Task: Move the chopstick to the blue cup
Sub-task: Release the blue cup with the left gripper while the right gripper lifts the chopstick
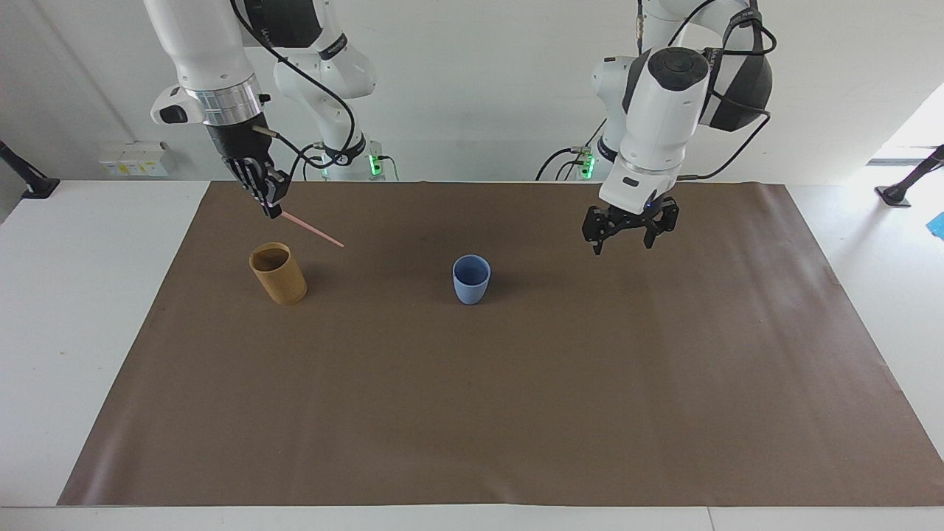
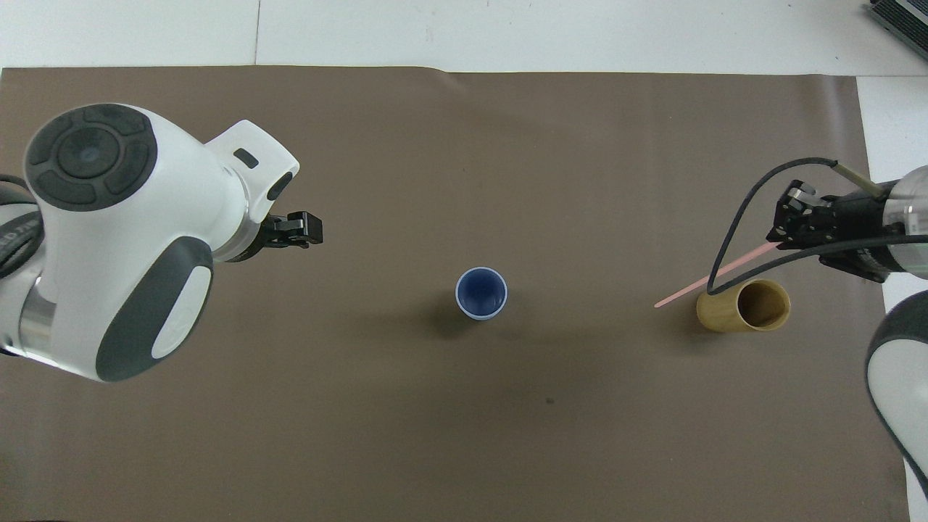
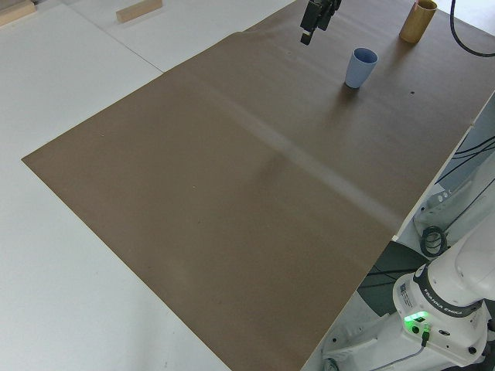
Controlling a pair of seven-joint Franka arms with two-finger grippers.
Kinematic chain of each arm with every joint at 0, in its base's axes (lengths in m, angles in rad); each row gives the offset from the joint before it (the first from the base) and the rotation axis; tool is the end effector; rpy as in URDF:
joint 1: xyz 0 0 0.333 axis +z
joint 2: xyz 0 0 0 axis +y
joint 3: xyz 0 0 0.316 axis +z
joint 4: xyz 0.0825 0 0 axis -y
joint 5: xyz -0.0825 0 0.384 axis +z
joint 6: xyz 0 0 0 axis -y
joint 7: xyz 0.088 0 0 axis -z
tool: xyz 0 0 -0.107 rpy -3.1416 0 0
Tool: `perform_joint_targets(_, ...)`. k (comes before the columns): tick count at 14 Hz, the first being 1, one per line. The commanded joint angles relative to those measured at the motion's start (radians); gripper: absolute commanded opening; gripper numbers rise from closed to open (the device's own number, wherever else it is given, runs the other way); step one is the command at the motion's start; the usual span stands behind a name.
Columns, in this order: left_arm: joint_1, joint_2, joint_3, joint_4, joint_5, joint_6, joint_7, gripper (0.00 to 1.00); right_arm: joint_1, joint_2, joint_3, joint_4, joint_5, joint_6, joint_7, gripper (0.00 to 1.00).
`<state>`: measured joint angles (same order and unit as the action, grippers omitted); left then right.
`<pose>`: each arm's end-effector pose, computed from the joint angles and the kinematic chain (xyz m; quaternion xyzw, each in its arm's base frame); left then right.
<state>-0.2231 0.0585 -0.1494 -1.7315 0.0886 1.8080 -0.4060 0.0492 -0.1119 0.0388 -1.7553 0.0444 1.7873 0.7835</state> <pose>0.5468 -0.2037 0.5359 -0.9992 -0.0069 -0.0234 0.0323 0.5356 0.0522 0.6174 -0.9364 0.3428 -0.0568 0.0483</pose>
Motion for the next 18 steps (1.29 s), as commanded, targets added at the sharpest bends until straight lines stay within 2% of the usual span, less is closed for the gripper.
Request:
perform_joint_targets(1,0.109,-0.046,-0.007,-0.025,-0.036,-0.035,0.160,1.00,-0.006,-0.006,0.041,0.000,0.066,-0.011,0.130,0.00)
perform_joint_targets(5,0.221,-0.054,-0.007,-0.023,-0.044,-0.059,0.359,1.00,-0.005,-0.005,0.134,-0.022,0.066,0.055,0.276,0.00)
perform_joint_targets(8,0.271,-0.054,-0.002,0.030,-0.043,-0.100,0.482,1.00,0.064,-0.005,0.138,-0.065,0.043,0.133,0.360,0.00)
perform_joint_targets(12,0.269,-0.052,-0.002,0.188,-0.043,-0.245,0.474,1.00,0.126,0.000,0.138,-0.116,-0.004,0.222,0.388,0.00)
perform_joint_targets(14,0.269,-0.052,-0.001,0.220,-0.044,-0.295,0.473,1.00,0.126,-0.002,0.138,-0.131,-0.009,0.239,0.390,0.00)
perform_joint_targets(17,0.272,-0.039,0.007,0.312,-0.047,-0.369,0.478,1.00,0.162,0.000,0.139,-0.196,-0.012,0.341,0.395,0.00)
perform_joint_targets(18,0.272,-0.042,0.013,0.316,-0.055,-0.365,0.478,1.00,0.164,0.001,0.139,-0.214,-0.015,0.377,0.396,0.00)
